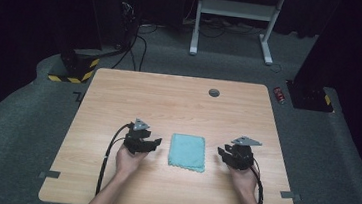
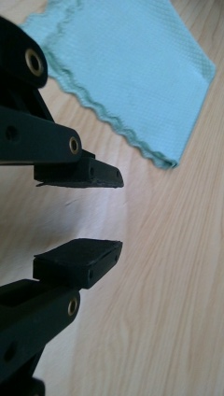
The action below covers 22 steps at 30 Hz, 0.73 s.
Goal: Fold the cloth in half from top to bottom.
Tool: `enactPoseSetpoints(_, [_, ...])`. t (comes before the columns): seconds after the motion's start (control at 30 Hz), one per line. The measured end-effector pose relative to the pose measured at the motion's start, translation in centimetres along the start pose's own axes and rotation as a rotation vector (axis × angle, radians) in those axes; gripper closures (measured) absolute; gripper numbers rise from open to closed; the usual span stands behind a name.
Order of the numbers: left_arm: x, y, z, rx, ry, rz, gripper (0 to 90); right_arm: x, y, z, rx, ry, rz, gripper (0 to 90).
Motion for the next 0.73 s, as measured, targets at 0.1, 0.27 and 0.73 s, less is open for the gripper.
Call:
enactPoseSetpoints(0.1, [1.0, -0.4, 1.1, -0.024, 0.005, -0.011, 41.0, 0.8, 0.4, 0.8, 0.013, 0.003, -0.004, 61.9])
enactPoseSetpoints(0.27, [2.8, -1.1, 2.5, -0.071, -0.014, -0.046, 40.3, 2.1, 0.7, 1.7, 0.042, -0.010, 0.023, 60.5])
enactPoseSetpoints(0.73, [4.6, -1.8, 2.9, -0.122, -0.015, -0.079, 29.6, 3.4, 0.9, 2.2, 0.088, -0.006, 0.039, 43.7])
Point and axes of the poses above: each handheld gripper's, and its own axes: z roughly backward along the jaws, x roughly out of its underside, y roughly to its right, the point moved 8 cm from there along -z, roughly forward along the jaws, and after that the axes turned 4 degrees about y, right-handed, at the moved point
